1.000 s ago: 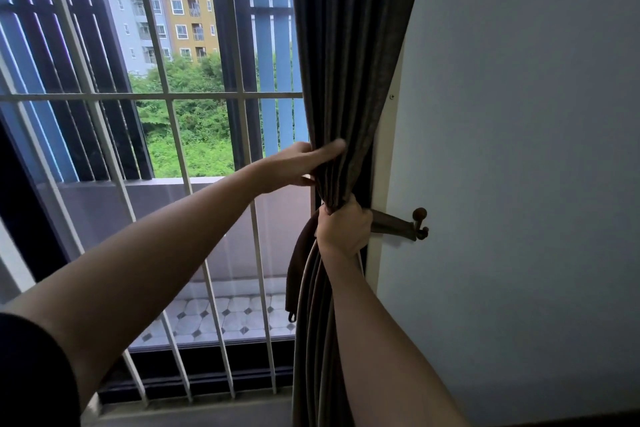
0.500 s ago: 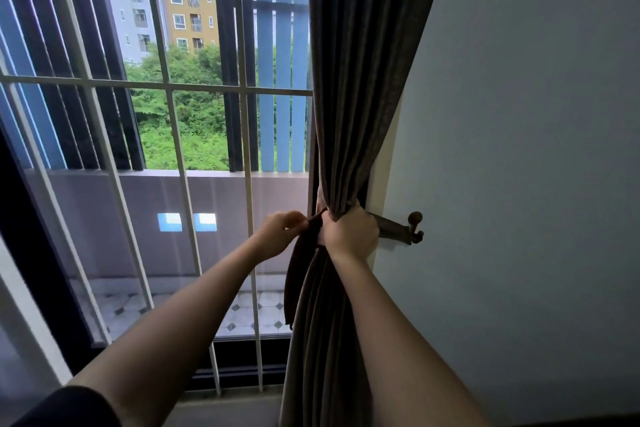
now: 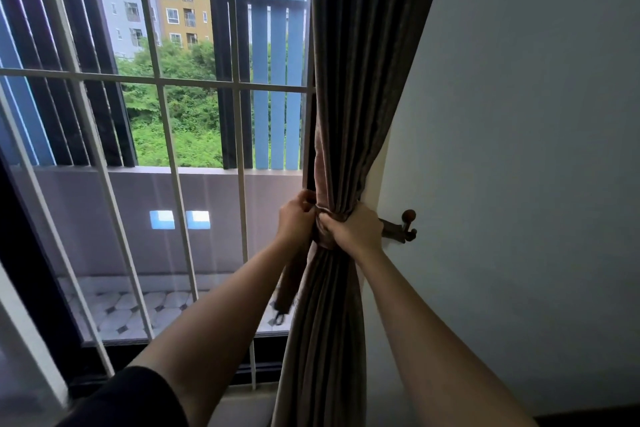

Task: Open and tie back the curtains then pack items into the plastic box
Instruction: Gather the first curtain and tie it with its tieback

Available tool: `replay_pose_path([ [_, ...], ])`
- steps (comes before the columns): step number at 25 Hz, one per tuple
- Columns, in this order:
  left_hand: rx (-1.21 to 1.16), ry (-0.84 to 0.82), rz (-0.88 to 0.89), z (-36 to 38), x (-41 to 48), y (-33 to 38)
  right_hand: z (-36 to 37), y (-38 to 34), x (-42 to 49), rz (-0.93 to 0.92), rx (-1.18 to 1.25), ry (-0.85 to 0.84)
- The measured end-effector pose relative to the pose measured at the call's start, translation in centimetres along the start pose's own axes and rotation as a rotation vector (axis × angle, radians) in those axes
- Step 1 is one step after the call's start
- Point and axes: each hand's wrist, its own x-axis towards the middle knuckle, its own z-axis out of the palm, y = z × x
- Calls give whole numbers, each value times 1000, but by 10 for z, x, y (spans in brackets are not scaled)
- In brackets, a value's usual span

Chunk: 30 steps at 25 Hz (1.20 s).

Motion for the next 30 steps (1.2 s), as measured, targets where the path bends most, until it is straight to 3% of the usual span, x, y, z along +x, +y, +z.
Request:
replay_pose_path([
  [5, -531, -452, -169, -16, -5, -23, -12, 8, 10, -60, 40, -146],
  [9, -368, -665, -62, -23, -11, -24, -21, 11, 17, -103, 196, -335],
  [13, -294, -646, -51, -19, -17, -15, -24, 25, 15, -76, 554, -424],
  [20, -328, -379, -5, -3, -21, -8, -10, 47, 18, -174, 597, -363],
  [25, -330, -290, -10, -4, -20, -3, 18, 54, 14, -197, 634, -103],
  [28, -346, -267, 6, -2, -19, -6, 45, 51, -3, -13, 769, 173],
  [30, -361, -283, 18, -2, -19, -7, 56, 47, -8, 175, 944, 265],
])
